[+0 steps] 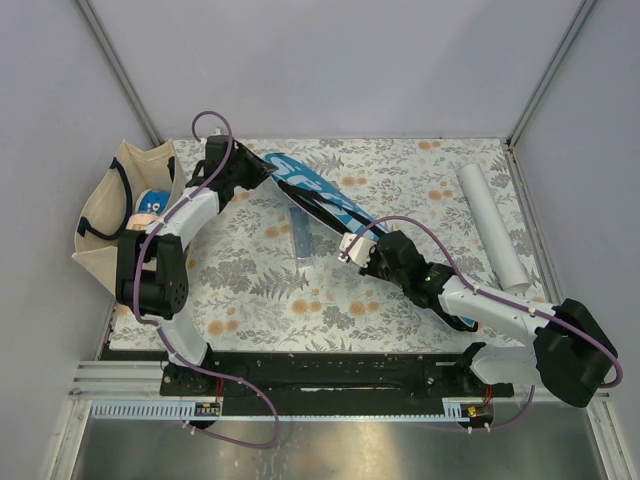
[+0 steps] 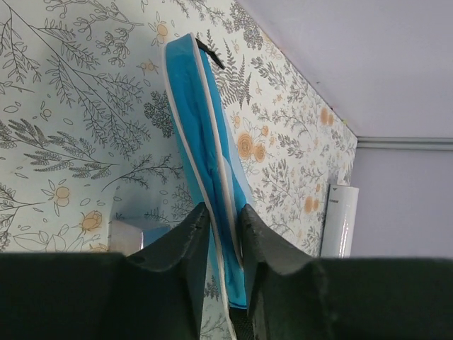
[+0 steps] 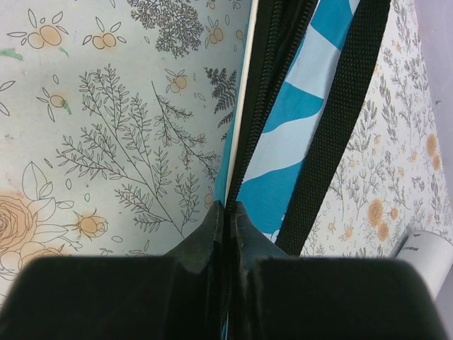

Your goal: Pack up the badminton gear

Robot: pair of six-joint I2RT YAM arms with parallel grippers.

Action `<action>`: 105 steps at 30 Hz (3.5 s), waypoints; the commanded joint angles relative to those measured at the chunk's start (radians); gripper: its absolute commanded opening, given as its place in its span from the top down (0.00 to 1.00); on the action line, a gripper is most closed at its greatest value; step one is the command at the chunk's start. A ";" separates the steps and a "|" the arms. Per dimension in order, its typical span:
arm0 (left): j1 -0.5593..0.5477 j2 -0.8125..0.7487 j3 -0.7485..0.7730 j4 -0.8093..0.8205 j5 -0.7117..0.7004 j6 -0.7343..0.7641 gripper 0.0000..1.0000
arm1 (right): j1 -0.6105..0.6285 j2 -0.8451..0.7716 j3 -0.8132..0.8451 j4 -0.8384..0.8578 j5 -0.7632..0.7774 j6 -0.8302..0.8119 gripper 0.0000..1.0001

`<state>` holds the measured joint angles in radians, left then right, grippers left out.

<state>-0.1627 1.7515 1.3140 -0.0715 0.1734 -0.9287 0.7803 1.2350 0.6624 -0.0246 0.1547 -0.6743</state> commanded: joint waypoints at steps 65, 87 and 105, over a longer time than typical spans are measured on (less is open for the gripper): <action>0.019 -0.024 -0.125 0.225 0.098 -0.220 1.00 | 0.052 0.195 0.201 0.130 -0.330 1.082 1.00; 0.005 -0.072 -0.305 0.544 0.054 -0.490 1.00 | 0.045 0.305 0.328 -0.008 0.340 1.006 1.00; 0.002 -0.126 -0.361 0.607 -0.072 -0.390 1.00 | 0.037 0.379 0.442 0.073 -0.101 0.962 1.00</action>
<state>-0.1497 1.6669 0.9619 0.4038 0.0902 -1.3243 0.7475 1.6508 1.0885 -0.0521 0.2115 0.2684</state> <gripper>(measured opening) 0.049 0.022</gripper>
